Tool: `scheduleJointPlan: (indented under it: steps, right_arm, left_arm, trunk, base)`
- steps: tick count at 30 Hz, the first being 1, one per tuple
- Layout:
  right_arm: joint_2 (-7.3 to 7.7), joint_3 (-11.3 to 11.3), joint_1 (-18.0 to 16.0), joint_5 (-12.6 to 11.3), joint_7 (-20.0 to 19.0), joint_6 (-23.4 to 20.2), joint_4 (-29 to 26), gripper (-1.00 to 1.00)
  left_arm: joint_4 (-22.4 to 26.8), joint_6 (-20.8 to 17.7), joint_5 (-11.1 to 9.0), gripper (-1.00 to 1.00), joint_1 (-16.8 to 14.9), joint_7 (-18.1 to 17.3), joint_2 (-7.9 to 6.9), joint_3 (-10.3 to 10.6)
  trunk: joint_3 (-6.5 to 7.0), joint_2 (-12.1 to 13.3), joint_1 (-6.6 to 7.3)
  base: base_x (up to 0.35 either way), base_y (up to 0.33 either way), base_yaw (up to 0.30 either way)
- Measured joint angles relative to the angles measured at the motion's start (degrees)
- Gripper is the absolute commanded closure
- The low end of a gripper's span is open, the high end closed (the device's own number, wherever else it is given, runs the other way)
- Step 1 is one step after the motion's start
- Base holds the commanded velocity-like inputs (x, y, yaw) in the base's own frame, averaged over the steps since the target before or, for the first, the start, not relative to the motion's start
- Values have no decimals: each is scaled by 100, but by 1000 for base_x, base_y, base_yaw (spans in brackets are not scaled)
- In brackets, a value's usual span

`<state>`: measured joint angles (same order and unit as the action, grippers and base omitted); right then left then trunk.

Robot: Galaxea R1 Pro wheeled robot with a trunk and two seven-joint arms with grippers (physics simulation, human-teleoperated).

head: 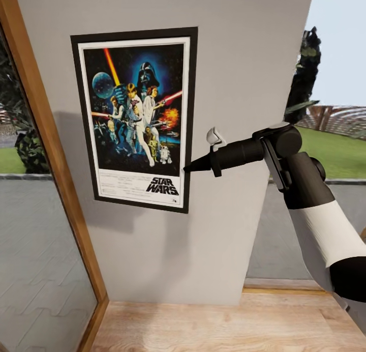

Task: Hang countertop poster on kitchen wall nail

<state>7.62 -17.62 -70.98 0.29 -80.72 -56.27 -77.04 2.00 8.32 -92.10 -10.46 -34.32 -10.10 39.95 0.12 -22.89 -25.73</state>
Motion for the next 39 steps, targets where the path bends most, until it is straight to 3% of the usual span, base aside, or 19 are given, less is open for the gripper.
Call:
scheduleJointPlan:
  steps: [24,30,39]
  right_arm:
    - [-17,-1,-3,-15,-23,5,-7,100]
    - [-13,-2,-5,-12,-305,8,-12,100]
    - [-5,1,-2,-3,-352,6,-12,100]
  left_arm:
    - [-8,0,0,-100,0,0,0,-2]
    - [-7,-1,0,-100,0,1,0,-4]
    - [-10,-1,0,-100,0,1,0,-6]
  trunk:
    - [0,1,0]
    - [0,1,-2]
    - [0,1,-3]
  base:
    - [315,102,0]
    - [75,23,0]
    - [10,3,0]
